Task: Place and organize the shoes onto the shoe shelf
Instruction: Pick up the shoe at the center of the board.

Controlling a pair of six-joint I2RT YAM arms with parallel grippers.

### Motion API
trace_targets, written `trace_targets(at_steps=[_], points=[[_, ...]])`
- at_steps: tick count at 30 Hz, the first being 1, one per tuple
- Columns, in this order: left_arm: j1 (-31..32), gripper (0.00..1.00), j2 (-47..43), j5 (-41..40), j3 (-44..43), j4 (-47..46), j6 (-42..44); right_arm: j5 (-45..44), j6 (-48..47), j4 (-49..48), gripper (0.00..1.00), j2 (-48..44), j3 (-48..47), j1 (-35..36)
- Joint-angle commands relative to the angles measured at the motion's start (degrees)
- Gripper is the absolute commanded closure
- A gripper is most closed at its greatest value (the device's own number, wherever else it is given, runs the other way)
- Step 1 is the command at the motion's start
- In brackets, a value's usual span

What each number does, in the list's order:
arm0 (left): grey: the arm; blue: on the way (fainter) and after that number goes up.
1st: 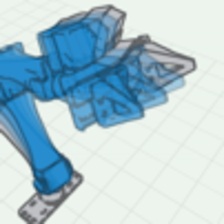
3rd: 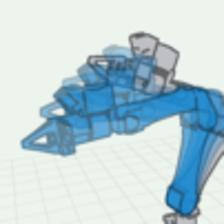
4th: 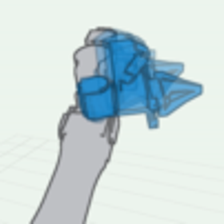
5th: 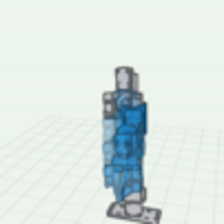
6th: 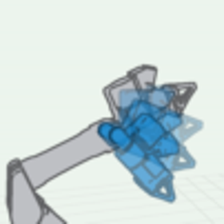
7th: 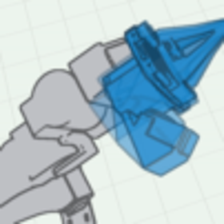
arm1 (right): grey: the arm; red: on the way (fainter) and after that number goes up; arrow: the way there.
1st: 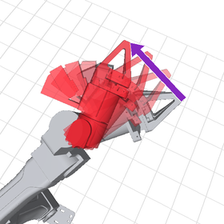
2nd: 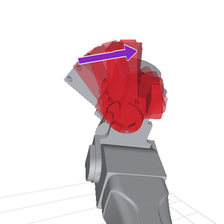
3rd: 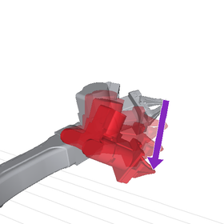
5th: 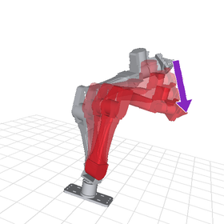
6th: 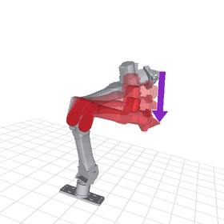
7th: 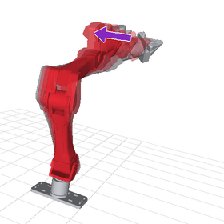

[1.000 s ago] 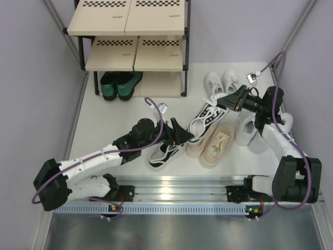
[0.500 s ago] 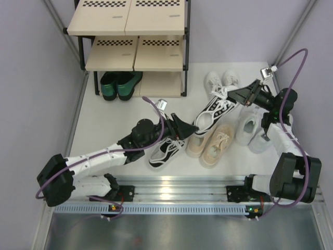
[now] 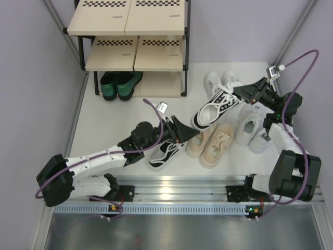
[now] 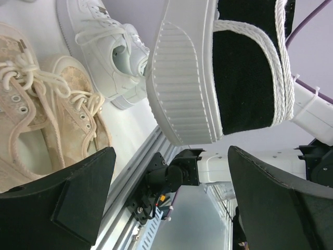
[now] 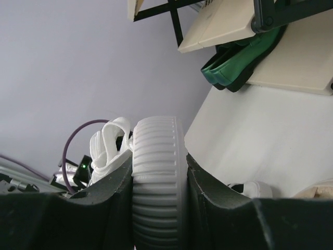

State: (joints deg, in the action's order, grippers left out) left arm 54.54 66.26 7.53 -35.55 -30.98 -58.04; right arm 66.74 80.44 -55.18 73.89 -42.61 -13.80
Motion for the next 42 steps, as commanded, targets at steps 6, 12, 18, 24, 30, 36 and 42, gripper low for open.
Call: trace_targets(at_steps=[6,12,18,24,30,36,42], points=[[0.3,0.05,1.2,4.3,-0.7,-13.7,-4.5,-1.6,-2.2,-0.3,1.0,-1.8,1.4,1.4],[0.3,0.05,0.4,1.6,-0.1,-14.4,-4.8,-1.4,-4.3,1.3,1.0,-2.2,1.3,2.7],[0.1,0.05,1.2,-3.7,0.4,-11.3,-3.8,-0.7,-2.0,-2.2,1.0,-2.3,1.7,3.2],[0.1,0.04,1.7,-6.1,-0.8,-12.3,0.3,-0.4,-0.7,-3.9,1.0,-2.3,2.1,3.6],[0.0,0.08,5.3,-6.5,-1.5,-17.3,-2.0,-0.1,-8.9,5.7,1.0,-4.2,2.2,5.3],[-0.4,0.37,7.4,-6.7,0.2,-22.3,-5.8,0.3,-10.2,6.2,1.0,-3.3,2.0,5.9],[-0.8,1.0,5.4,-6.9,2.1,-21.9,-5.2,1.5,-14.0,7.5,0.99,-3.5,2.7,6.2]])
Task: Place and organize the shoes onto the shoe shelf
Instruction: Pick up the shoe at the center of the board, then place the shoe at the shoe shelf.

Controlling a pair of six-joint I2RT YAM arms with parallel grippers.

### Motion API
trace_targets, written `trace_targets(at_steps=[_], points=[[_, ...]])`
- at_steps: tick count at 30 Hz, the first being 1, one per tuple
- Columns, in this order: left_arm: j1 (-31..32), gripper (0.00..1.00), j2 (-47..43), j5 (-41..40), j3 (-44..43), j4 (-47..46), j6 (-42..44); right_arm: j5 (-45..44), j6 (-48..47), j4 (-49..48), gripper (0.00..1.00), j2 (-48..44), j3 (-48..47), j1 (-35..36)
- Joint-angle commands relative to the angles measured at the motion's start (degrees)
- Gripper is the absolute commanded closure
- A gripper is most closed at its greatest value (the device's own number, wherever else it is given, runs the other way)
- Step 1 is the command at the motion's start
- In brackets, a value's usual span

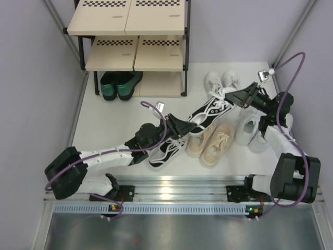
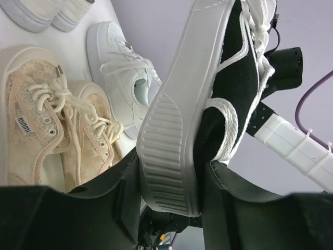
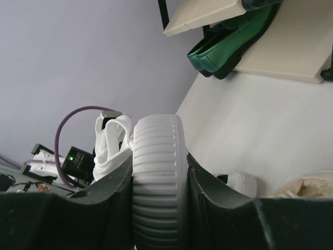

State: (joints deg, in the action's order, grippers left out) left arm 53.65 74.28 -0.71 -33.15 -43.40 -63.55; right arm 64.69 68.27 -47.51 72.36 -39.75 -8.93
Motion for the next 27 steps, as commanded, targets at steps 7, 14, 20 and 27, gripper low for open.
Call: trace_targets(at_steps=[7,14,20,27], points=[[-3.7,1.0,-10.4,4.1,4.9,-6.8,-1.6,4.8,-16.3,13.9,0.08,-3.8,-2.3,1.4],[-11.1,1.0,-26.8,3.6,13.0,9.9,-1.7,-2.9,-45.5,44.5,0.01,-10.1,-8.9,-1.5],[-23.6,1.0,-35.1,6.8,13.0,26.2,-3.2,2.3,-44.6,38.3,0.01,-12.0,-4.1,-6.6],[-36.7,1.0,-29.7,9.8,12.8,25.2,-4.8,5.0,-48.0,38.0,0.0,-12.2,-3.1,-8.2]])
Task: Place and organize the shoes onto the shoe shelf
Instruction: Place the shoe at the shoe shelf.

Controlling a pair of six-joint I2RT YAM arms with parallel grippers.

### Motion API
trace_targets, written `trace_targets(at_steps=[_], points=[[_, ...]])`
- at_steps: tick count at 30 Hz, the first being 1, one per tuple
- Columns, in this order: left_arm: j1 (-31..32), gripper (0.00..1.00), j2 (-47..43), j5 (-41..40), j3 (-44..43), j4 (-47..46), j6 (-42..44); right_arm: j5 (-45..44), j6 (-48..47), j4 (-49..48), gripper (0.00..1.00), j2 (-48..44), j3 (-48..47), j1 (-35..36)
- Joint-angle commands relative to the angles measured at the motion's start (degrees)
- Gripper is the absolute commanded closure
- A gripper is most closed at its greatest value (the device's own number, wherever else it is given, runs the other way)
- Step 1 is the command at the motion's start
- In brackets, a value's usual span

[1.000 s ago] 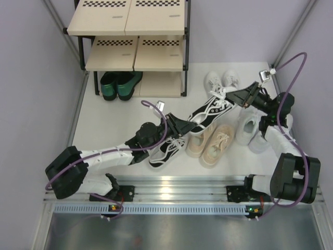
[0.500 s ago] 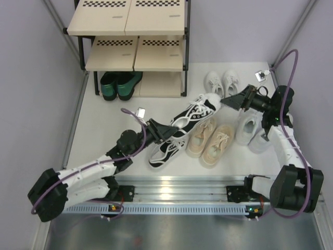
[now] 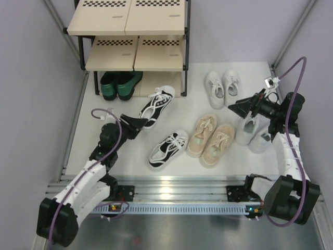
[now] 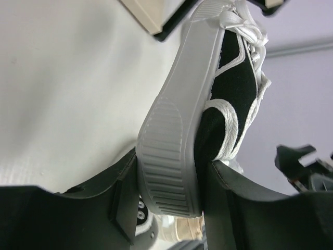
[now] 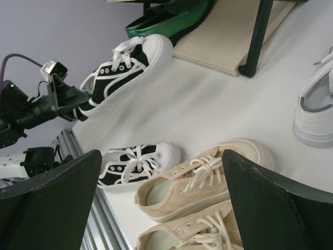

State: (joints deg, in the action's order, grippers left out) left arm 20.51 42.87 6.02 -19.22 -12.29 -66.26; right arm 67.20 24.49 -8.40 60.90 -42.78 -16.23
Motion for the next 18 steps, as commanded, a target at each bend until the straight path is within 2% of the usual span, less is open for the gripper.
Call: trace_targets(at_steps=[1,7,18], points=[[-4.5,1.0,4.5,3.4,-1.3,-8.4,-2.3,2.5,-4.7,-0.7,0.01,-0.9,0.1,-0.9],[-7.6,1.0,17.1,1.6,-5.3,-19.3,-3.2,3.3,-6.7,0.5,0.01,-1.4,0.5,-1.4],[-8.2,1.0,38.8,-3.4,-14.9,-32.8,-7.1,4.5,-8.8,2.3,0.01,-1.1,0.1,-1.7]])
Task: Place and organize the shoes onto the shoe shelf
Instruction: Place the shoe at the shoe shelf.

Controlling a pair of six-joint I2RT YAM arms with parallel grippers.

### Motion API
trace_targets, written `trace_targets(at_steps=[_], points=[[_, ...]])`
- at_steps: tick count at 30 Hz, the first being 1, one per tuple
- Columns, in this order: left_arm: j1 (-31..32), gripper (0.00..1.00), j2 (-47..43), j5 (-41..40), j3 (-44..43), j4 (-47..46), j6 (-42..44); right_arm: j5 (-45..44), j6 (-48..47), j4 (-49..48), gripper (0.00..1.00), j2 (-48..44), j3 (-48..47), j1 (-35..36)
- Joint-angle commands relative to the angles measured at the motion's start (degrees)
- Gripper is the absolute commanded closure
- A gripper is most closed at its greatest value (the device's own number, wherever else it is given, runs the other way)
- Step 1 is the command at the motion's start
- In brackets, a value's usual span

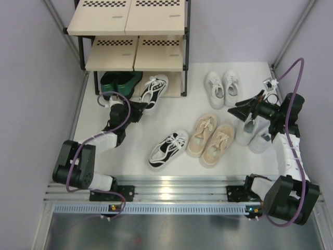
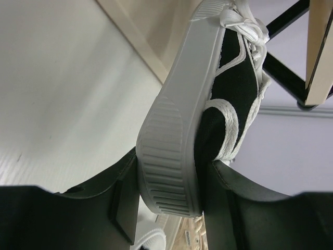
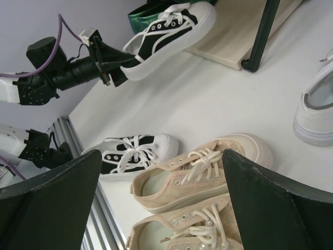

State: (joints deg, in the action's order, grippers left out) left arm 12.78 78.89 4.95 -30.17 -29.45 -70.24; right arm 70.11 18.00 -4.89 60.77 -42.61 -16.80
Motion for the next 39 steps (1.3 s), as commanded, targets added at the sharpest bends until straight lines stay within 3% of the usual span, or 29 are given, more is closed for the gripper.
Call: trace_targets(at_steps=[1,13,19,28,33,34,39], points=[[-0.5,1.0,4.2,-2.7,-5.3,-16.3,-3.6,1.6,-2.4,-1.3,0.01,-1.3,-0.2,-1.2],[-0.5,1.0,26.5,-9.0,-16.0,-30.0,-12.4,1.9,-3.1,-0.6,0.01,-1.4,-0.3,-2.5],[-0.3,1.0,33.2,-10.7,-22.6,-29.0,-12.9,2.2,-3.6,-0.2,0.0,-0.4,-0.5,-3.3],[-0.2,0.98,36.9,-14.2,-29.3,-19.2,-11.9,2.3,-4.0,0.3,0.01,0.4,-0.6,-3.8],[-0.2,0.87,39.1,-13.0,-31.3,-17.0,-12.6,2.3,-4.1,0.3,0.01,0.3,-0.5,-4.1],[-0.2,0.79,39.2,-13.1,-31.6,-16.0,-12.6,2.3,-4.2,0.4,0.01,0.3,-0.5,-4.3],[-0.3,0.56,39.5,-12.0,-32.1,-13.4,-12.7,2.4,-4.2,0.3,0.01,0.1,-0.5,-4.6]])
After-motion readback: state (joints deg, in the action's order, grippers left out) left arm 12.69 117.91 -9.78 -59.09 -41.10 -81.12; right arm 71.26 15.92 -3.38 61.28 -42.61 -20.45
